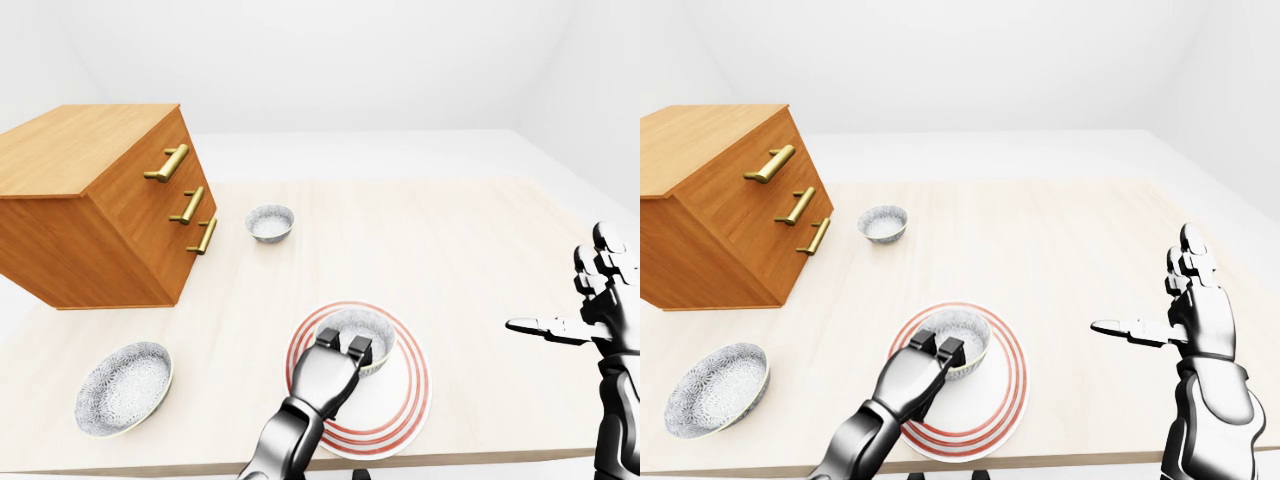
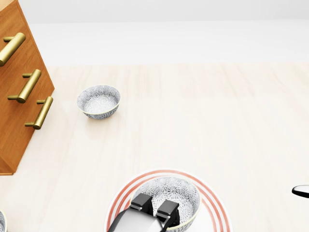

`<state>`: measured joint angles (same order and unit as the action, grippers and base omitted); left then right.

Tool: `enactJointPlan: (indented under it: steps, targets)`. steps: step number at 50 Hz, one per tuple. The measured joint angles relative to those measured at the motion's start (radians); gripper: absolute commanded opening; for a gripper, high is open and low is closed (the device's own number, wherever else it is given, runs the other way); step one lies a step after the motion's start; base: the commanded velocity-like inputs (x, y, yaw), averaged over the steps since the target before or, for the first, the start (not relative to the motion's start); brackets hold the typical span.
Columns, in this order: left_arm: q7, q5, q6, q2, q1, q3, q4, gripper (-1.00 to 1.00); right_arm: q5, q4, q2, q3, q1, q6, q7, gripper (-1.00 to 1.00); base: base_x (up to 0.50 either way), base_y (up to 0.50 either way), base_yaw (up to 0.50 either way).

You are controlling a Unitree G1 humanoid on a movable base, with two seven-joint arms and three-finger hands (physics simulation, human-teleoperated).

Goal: Put the bowl in the middle on the plate.

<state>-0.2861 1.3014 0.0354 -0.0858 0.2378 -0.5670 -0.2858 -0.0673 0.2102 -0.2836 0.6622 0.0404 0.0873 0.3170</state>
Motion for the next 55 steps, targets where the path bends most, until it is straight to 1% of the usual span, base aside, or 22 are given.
enactJointPlan:
  steps: [20,32,33,34,35,45,55]
  targets:
    - [0.023,0.002,-0.005,-0.002,0.002,0.000,0.031,-1.00,0.001,0.008,0.002,0.001,0.001,0.000,0.001,1.00,0.00,0.00,0.00]
    - [0.023,0.005,0.000,-0.001,0.004,-0.004,0.031,-1.00,0.002,0.006,0.002,0.001,0.001,0.000,0.001,1.00,0.00,0.00,0.00]
    - [0.023,0.005,0.001,-0.001,0.004,-0.004,0.030,-0.69,0.002,0.006,0.002,0.001,0.001,0.000,0.001,1.00,0.00,0.00,0.00]
    - [0.024,0.006,0.002,0.000,0.004,-0.004,0.029,0.11,0.002,0.006,0.002,0.001,0.001,0.000,0.001,1.00,0.00,0.00,0.00]
    - [0.025,0.008,0.003,0.001,0.004,-0.005,0.027,1.00,0.002,0.006,0.001,0.001,0.000,0.000,0.001,1.00,0.00,0.00,0.00]
    - [0.014,0.008,0.019,0.005,0.000,-0.007,0.014,1.00,0.002,-0.003,0.001,-0.001,-0.001,0.000,-0.001,1.00,0.00,0.00,0.00]
    - [0.009,0.001,0.027,0.006,-0.002,-0.005,0.011,1.00,0.001,-0.006,-0.001,-0.003,-0.002,0.000,-0.003,1.00,0.00,0.00,0.00]
